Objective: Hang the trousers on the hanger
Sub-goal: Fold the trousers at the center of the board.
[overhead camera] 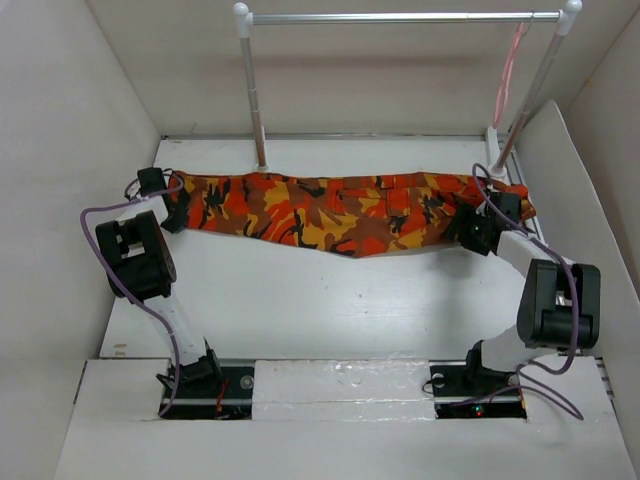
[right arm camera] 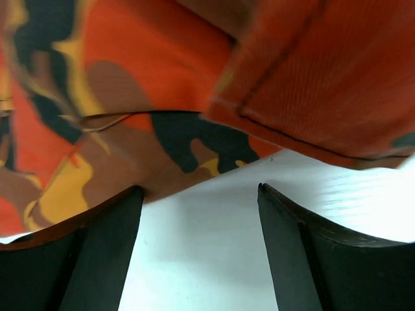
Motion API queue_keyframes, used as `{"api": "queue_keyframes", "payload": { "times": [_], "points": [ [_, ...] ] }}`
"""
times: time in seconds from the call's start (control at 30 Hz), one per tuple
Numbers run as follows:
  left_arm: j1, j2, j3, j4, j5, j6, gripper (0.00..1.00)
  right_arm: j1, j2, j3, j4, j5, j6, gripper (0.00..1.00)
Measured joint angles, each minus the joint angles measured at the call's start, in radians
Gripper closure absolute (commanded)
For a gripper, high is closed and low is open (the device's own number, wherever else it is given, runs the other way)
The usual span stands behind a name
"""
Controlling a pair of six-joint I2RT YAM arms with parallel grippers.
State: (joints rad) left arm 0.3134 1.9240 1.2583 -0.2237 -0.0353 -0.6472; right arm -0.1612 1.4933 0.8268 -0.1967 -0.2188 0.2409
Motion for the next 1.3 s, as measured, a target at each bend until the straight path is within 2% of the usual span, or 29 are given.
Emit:
{"api": "queue_keyframes", "payload": {
  "times": [0.07,0.13,0.17,0.2,0.27,0.3,0.47,0.63,0.67,0.7,0.73,0.77,0.8,0.87,0.9,0.97,1.03,1.07,1.1,1.13,1.17,1.2,1.23,1.27,1.3],
  "points": [
    [0.0,-0.001,0.0,-0.005,-0.012,-0.006,1.0,0.011,0.04,-0.026,0.043,-0.003,0.051,0.25],
    [0.0,-0.003,0.0,-0.013,-0.025,-0.009,1.0,0.015,0.089,-0.023,0.086,-0.011,0.098,0.35],
    [0.0,-0.006,0.0,-0.019,-0.033,-0.008,1.0,0.016,0.101,-0.021,0.126,-0.013,0.121,0.46],
    [-0.001,-0.009,0.0,-0.027,-0.043,-0.008,1.0,0.019,0.118,-0.021,0.154,-0.014,0.141,0.76],
    [-0.003,-0.023,-0.003,-0.051,-0.074,0.0,1.0,0.021,0.148,-0.021,0.17,-0.006,0.175,0.95],
    [-0.005,-0.033,-0.006,-0.066,-0.096,0.004,1.0,0.025,0.154,-0.021,0.171,0.002,0.189,1.0],
    [-0.011,-0.123,-0.05,-0.15,-0.23,0.032,1.0,0.037,0.056,-0.043,0.119,0.017,0.186,1.0],
    [-0.009,-0.168,-0.075,-0.256,-0.375,0.034,1.0,0.04,-0.233,-0.19,0.036,-0.008,0.14,1.0],
    [-0.005,-0.174,-0.087,-0.27,-0.404,0.034,1.0,0.04,-0.256,-0.203,-0.032,-0.022,0.117,0.94],
    [0.0,-0.183,-0.103,-0.284,-0.426,0.033,1.0,0.04,-0.337,-0.241,-0.044,-0.023,0.114,0.83],
    [0.013,-0.202,-0.131,-0.288,-0.435,0.034,1.0,0.04,-0.384,-0.261,-0.09,-0.028,0.102,0.66],
    [0.034,-0.222,-0.159,-0.294,-0.439,0.034,0.91,0.04,-0.433,-0.28,-0.135,-0.029,0.083,0.51],
    [0.059,-0.242,-0.182,-0.303,-0.441,0.035,0.72,0.04,-0.477,-0.295,-0.169,-0.031,0.065,0.32],
    [0.106,-0.269,-0.195,-0.324,-0.44,0.038,0.49,0.039,-0.521,-0.298,-0.227,-0.034,0.031,0.22],
    [0.127,-0.279,-0.191,-0.325,-0.436,0.037,0.3,0.039,-0.523,-0.29,-0.25,-0.04,0.011,0.18],
    [0.139,-0.286,-0.169,-0.346,-0.406,0.023,0.21,0.041,-0.502,-0.242,-0.317,-0.043,-0.026,0.17],
    [0.125,-0.299,-0.107,-0.351,-0.379,0.021,0.21,0.04,-0.479,-0.171,-0.367,-0.034,-0.063,0.19],
    [0.104,-0.308,-0.078,-0.349,-0.361,0.021,0.24,0.038,-0.472,-0.127,-0.394,-0.023,-0.085,0.21],
    [0.073,-0.321,-0.05,-0.341,-0.343,0.021,0.3,0.035,-0.469,-0.081,-0.41,-0.01,-0.103,0.34],
    [0.03,-0.338,-0.027,-0.327,-0.322,0.025,0.32,0.031,-0.469,-0.037,-0.413,0.006,-0.121,0.43],
    [-0.034,-0.357,-0.011,-0.303,-0.306,0.033,0.34,0.023,-0.469,0.004,-0.416,0.018,-0.135,0.56],
    [-0.112,-0.378,-0.001,-0.271,-0.288,0.042,0.39,0.013,-0.466,0.05,-0.417,0.031,-0.148,0.82],
    [-0.206,-0.396,0.008,-0.241,-0.269,0.051,0.4,0.0,-0.457,0.094,-0.414,0.037,-0.163,0.93],
    [-0.307,-0.406,0.019,-0.212,-0.248,0.057,0.43,-0.013,-0.443,0.135,-0.411,0.044,-0.171,0.97],
    [-0.415,-0.407,0.031,-0.183,-0.225,0.06,0.51,-0.023,-0.423,0.174,-0.407,0.051,-0.178,0.95]
  ]
}}
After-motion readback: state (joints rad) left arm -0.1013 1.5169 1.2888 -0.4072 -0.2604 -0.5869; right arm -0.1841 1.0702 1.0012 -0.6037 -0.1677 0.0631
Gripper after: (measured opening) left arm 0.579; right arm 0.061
